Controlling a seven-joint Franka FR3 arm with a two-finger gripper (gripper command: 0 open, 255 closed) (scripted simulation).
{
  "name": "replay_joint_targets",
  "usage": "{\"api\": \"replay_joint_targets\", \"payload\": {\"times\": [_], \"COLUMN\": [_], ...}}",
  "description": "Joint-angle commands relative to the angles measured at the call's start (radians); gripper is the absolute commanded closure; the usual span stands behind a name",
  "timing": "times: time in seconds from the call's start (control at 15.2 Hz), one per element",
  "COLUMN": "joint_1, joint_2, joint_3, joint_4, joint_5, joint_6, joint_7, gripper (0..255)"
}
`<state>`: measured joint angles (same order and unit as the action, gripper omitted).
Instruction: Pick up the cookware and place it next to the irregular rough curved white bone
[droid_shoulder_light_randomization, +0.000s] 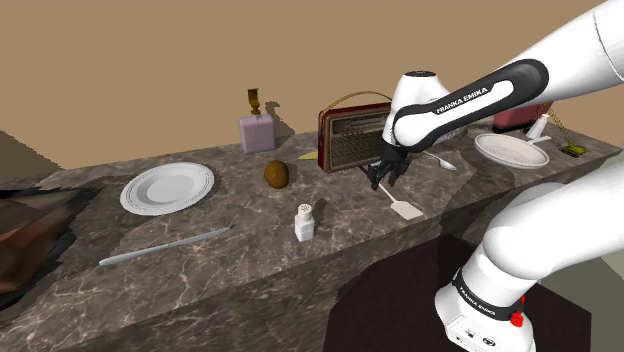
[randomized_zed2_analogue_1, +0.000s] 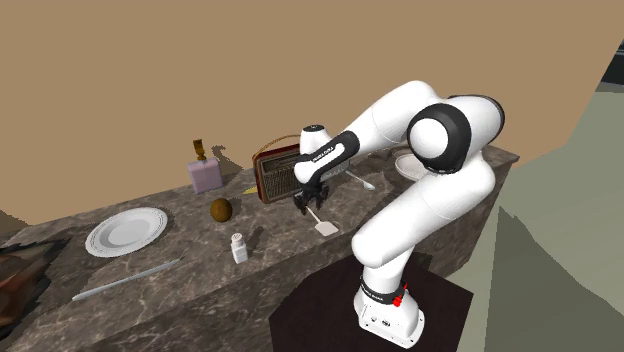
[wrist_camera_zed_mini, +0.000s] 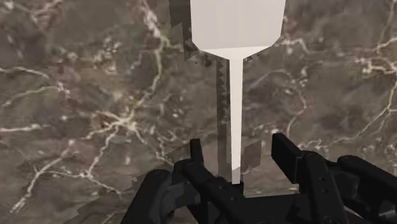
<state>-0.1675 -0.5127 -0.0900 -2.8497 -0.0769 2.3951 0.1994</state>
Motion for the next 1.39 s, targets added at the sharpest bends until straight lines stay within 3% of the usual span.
{"api": "replay_joint_targets", "payload": {"times": [0.0,0.53,1.32], "joint_1": [0.0,0.0,0.002], "joint_2": [0.0,0.0,-0.117], "joint_3": [0.0,0.0,0.009], "joint_4": [0.0,0.0,0.096], "joint_5": [0.0,0.0,0.008], "joint_6": [0.0,0.0,-0.213], "joint_7": [0.0,0.0,-0.002], "gripper": [255,255,255]}}
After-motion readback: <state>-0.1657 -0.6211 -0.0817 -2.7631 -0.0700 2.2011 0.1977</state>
